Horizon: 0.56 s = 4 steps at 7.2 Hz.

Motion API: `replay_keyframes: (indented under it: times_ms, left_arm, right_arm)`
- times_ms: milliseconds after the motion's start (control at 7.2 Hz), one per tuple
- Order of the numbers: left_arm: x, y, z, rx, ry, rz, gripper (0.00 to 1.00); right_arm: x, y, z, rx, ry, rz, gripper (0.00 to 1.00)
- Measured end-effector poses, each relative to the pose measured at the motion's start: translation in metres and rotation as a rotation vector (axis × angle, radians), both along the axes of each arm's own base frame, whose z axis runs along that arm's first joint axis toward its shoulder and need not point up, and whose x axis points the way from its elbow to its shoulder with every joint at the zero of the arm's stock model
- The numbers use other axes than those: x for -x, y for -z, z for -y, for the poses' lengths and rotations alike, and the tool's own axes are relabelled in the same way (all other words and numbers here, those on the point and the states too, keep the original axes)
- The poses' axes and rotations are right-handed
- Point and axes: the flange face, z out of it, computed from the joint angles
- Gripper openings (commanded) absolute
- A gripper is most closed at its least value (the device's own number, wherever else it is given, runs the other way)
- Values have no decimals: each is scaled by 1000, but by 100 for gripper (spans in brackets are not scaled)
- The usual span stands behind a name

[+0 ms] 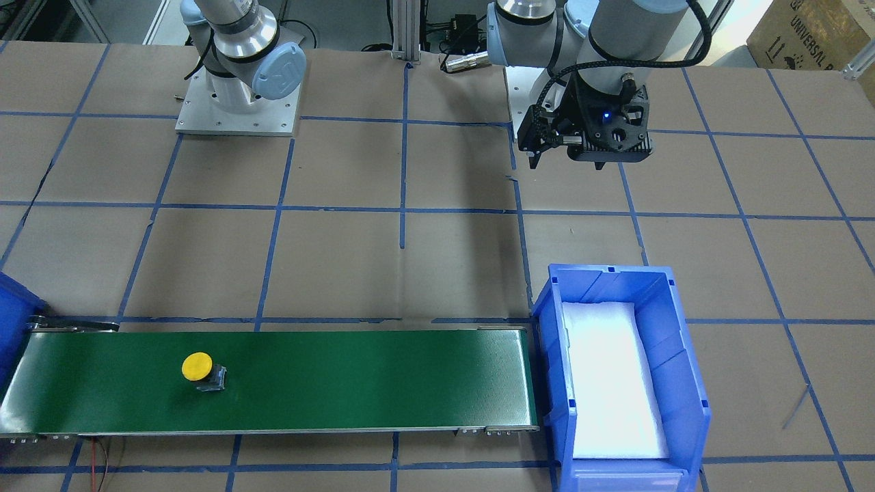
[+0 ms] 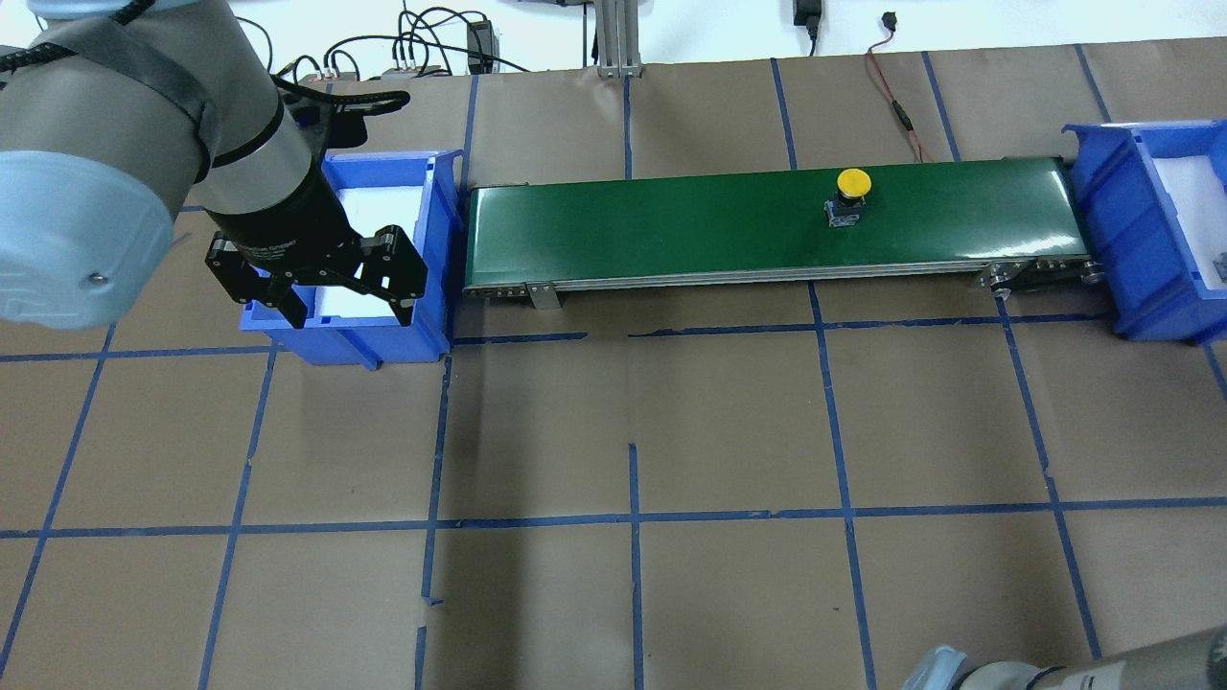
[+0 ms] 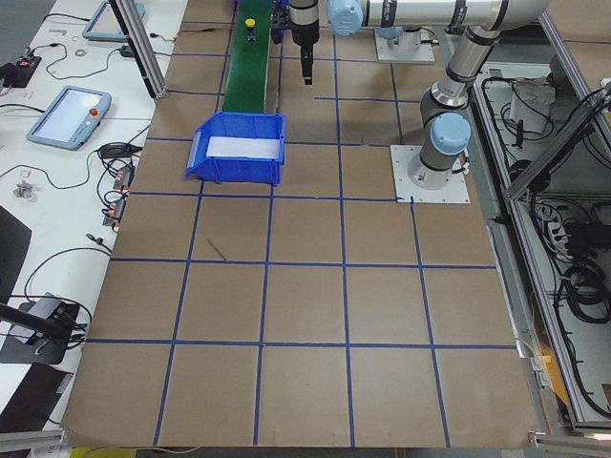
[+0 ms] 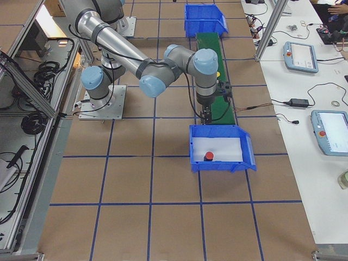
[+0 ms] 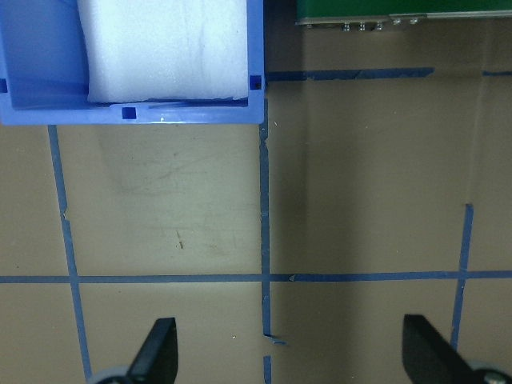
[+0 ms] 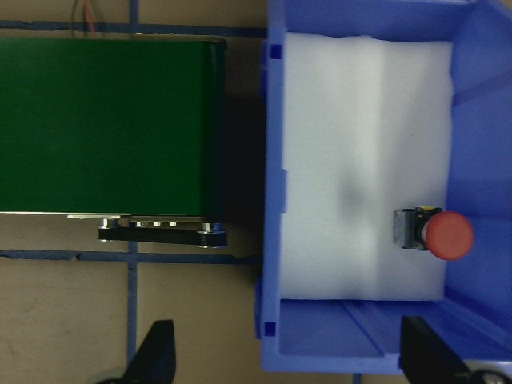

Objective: Transport two buttons from left to right
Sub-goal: 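Open the right gripper and move it back over the belt toward the yellow button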

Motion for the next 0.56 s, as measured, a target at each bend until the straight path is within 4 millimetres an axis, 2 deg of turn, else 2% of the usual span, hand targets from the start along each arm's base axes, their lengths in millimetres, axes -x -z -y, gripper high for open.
replay_keyframes:
  times_ms: [278,556]
  left_arm:
    - [0,0,0,0,0,0,100]
    - [0,0,0,0,0,0,100]
  right_arm:
    - [-96,5,24,-24,-40,3,100]
    - [-166,23,36,-47,-29,29,100]
